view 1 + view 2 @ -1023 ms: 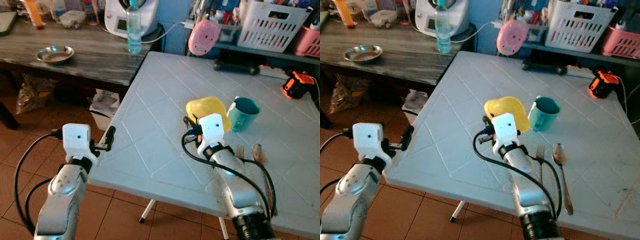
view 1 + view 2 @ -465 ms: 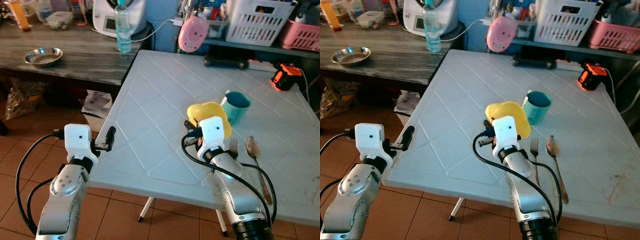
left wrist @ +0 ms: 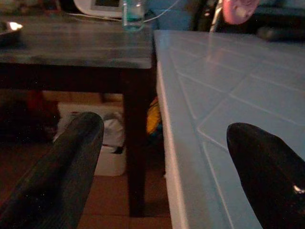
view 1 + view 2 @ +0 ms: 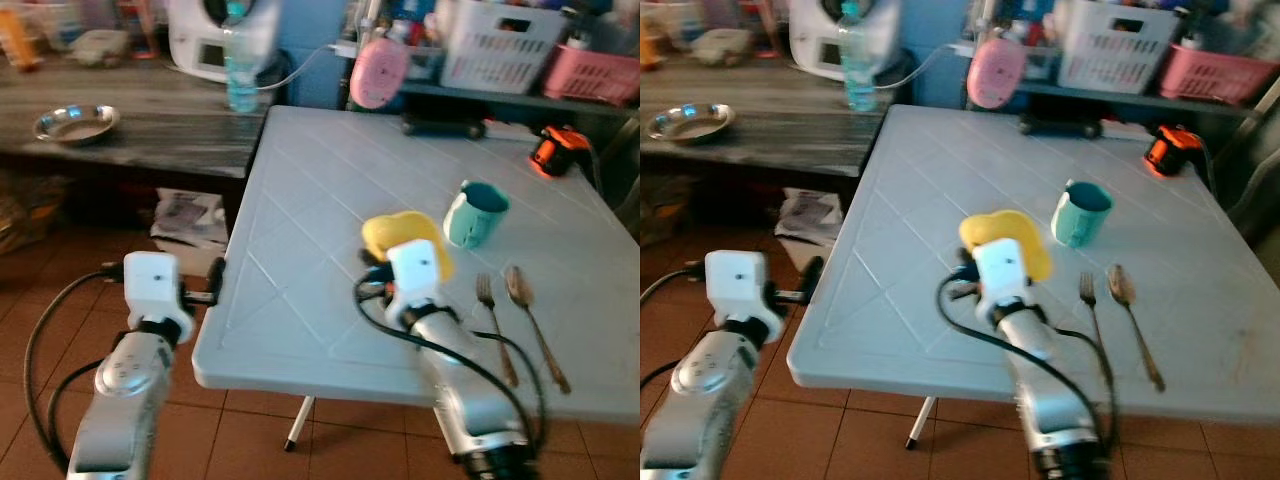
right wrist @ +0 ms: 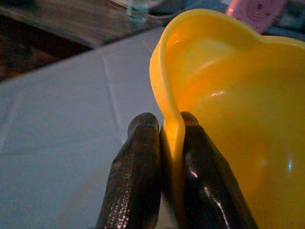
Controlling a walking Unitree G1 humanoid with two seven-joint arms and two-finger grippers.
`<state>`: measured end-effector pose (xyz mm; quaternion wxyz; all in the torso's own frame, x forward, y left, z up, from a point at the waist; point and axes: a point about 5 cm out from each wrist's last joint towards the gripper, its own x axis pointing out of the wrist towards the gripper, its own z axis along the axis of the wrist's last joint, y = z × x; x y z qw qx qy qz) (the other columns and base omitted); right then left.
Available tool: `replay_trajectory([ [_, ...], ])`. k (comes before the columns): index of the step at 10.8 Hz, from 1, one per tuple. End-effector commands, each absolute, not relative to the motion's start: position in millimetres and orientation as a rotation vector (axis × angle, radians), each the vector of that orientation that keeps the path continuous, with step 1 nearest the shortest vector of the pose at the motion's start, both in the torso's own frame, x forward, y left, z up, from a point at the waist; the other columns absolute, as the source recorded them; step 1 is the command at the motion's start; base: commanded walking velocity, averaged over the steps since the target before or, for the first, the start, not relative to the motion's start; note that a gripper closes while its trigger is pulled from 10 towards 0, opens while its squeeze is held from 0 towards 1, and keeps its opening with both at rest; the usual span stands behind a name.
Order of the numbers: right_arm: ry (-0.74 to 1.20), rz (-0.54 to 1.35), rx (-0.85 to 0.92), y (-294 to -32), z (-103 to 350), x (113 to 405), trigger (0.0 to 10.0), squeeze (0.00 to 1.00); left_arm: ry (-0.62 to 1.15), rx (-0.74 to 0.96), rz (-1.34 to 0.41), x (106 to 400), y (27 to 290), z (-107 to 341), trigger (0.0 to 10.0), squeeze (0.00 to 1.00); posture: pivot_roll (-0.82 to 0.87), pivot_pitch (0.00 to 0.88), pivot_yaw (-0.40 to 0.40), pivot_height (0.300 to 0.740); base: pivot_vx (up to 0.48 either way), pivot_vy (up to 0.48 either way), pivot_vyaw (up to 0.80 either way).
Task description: Setting the table
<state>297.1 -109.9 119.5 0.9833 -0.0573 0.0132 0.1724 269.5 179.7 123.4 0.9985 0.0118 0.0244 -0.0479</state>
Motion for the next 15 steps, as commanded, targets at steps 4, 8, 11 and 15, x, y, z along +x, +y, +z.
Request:
replay_trajectory([
  [4, -0.011, 0.344, -0.107, -107.9, 128.7, 299.6, 10.0, 0.0, 0.061, 0.039, -0.089, 267.7, 182.0, 119.5, 10.0, 0.0, 0.15, 0.012, -0.053, 0.74, 0.0, 0.455, 0.0],
  [8, -0.034, 0.339, -0.11, -108.9, 132.8, 300.8, 10.0, 0.0, 0.044, 0.064, -0.081, 266.8, 182.4, 118.3, 10.0, 0.0, 0.15, 0.014, -0.057, 0.74, 0.0, 0.48, 0.0],
  [11, -0.043, 0.302, -0.141, -112.7, 131.6, 301.3, 10.0, 0.0, 0.034, 0.06, -0.071, 266.9, 179.9, 117.1, 10.0, 0.0, 0.15, 0.013, -0.058, 0.74, 0.0, 0.48, 0.0],
  [15, -0.05, 0.274, -0.165, -117.4, 132.1, 305.9, 10.0, 0.0, 0.024, 0.047, -0.082, 270.8, 178.8, 118.2, 10.0, 0.0, 0.15, 0.006, -0.055, 0.74, 0.0, 0.48, 0.0],
])
